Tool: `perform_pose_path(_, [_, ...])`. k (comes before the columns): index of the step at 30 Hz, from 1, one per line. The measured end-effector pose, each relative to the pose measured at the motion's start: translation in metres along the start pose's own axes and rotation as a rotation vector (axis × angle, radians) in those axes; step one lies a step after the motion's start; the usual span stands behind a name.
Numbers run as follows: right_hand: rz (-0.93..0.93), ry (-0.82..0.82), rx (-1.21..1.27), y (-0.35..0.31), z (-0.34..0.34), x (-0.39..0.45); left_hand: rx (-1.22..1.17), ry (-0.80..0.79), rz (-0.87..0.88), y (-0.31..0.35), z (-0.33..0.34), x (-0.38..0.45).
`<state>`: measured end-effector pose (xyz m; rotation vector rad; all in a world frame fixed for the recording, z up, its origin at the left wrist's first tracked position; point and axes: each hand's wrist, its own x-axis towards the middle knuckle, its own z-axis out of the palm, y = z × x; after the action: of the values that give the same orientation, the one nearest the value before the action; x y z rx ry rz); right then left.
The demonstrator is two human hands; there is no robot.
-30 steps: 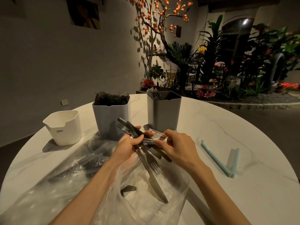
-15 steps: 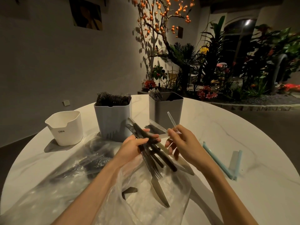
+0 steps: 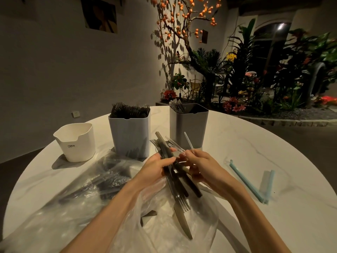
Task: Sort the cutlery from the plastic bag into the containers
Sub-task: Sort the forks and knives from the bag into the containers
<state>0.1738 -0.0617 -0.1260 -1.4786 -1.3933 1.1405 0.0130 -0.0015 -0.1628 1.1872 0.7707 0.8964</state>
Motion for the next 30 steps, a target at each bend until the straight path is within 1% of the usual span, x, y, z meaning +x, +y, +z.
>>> perform_pose_path(3, [-0.008,0.028,-0.081,0.002,0.001,0.000,-0.068,-0.080,-0.016,0.001,0.005,-0.005])
perform_pose_path(5, [-0.039,0.084,-0.066,0.005,0.001,0.002,-0.194,-0.120,-0.052,0.006,0.007,-0.007])
perform_pose_path(6, [-0.058,0.107,-0.057,0.007,0.000,0.003,-0.207,-0.119,-0.064,0.008,0.008,-0.008])
perform_pose_path(7, [-0.068,0.115,-0.051,0.008,-0.001,0.004,-0.125,-0.103,-0.043,0.010,0.008,-0.009])
perform_pose_path(9, [-0.058,0.094,-0.046,0.009,-0.001,0.004,0.277,-0.004,0.101,0.011,0.008,-0.013])
perform_pose_path(11, [-0.036,0.060,-0.031,0.010,-0.001,0.003,0.705,0.139,0.239,0.008,0.006,-0.016])
perform_pose_path(12, [-0.029,0.053,-0.015,0.010,-0.001,0.003,0.832,0.198,0.279,0.007,0.005,-0.018])
perform_pose_path(14, [-0.033,0.053,0.019,0.006,-0.004,0.001,0.889,0.298,0.366,0.009,0.001,-0.020])
perform_pose_path(17, [-0.059,0.027,0.048,0.000,-0.010,-0.004,0.986,0.546,0.596,0.014,-0.006,-0.020])
perform_pose_path(18, [-0.066,0.009,0.044,-0.002,-0.011,-0.006,1.018,0.604,0.641,0.016,-0.009,-0.019])
perform_pose_path(21, [-0.085,-0.033,-0.007,-0.003,-0.011,-0.009,0.992,0.671,0.686,0.018,-0.014,-0.017])
perform_pose_path(24, [-0.104,-0.065,-0.040,-0.003,-0.009,-0.010,0.817,0.677,0.711,0.023,-0.015,-0.018])
perform_pose_path(25, [-0.115,-0.085,-0.073,-0.003,-0.011,-0.011,0.713,0.649,0.693,0.025,-0.015,-0.019])
perform_pose_path(26, [-0.129,-0.120,-0.142,-0.006,-0.013,-0.011,0.554,0.596,0.649,0.030,-0.016,-0.019])
perform_pose_path(28, [-0.139,-0.218,-0.371,-0.021,-0.020,-0.013,0.225,0.422,0.493,0.048,-0.015,-0.020])
perform_pose_path(29, [-0.127,-0.271,-0.497,-0.032,-0.024,-0.013,0.198,0.367,0.431,0.058,-0.015,-0.019])
perform_pose_path(30, [-0.102,-0.321,-0.603,-0.045,-0.027,-0.013,0.310,0.343,0.393,0.066,-0.016,-0.017])
